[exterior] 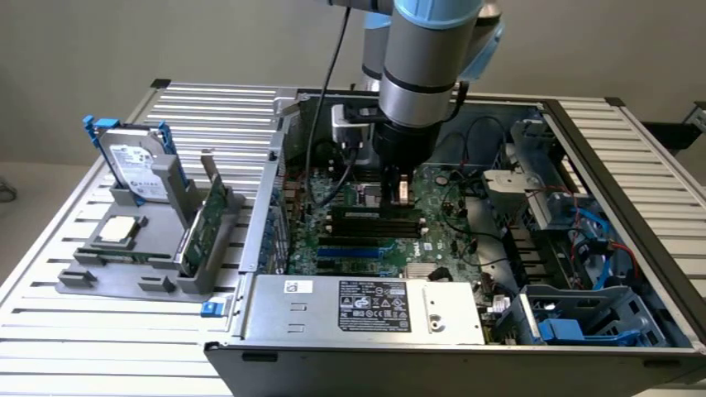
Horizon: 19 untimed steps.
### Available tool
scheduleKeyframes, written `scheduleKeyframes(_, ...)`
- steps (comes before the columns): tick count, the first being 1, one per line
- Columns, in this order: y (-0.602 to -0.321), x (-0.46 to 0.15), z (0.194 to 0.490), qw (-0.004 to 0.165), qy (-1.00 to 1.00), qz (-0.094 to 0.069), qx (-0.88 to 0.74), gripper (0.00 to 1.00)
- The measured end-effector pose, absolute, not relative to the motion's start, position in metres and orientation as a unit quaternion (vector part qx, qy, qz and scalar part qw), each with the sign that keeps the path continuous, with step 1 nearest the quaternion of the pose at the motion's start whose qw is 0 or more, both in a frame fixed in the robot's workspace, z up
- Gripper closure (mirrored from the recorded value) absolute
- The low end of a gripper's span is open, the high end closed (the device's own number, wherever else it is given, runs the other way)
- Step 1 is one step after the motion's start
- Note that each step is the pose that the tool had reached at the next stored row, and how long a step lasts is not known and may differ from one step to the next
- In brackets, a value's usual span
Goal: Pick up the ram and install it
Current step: 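Insert the ram into the slot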
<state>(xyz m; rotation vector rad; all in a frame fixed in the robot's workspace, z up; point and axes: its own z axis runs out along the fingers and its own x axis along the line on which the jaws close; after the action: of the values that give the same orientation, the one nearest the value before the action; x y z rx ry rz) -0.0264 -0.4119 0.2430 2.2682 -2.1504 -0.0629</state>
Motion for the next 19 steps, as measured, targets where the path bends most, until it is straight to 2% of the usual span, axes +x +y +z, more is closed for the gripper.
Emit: scheduleKeyframes(19, -0.416, -0.024, 0.231, 0.008, -0.69, -0.021, 0.723, 0.86)
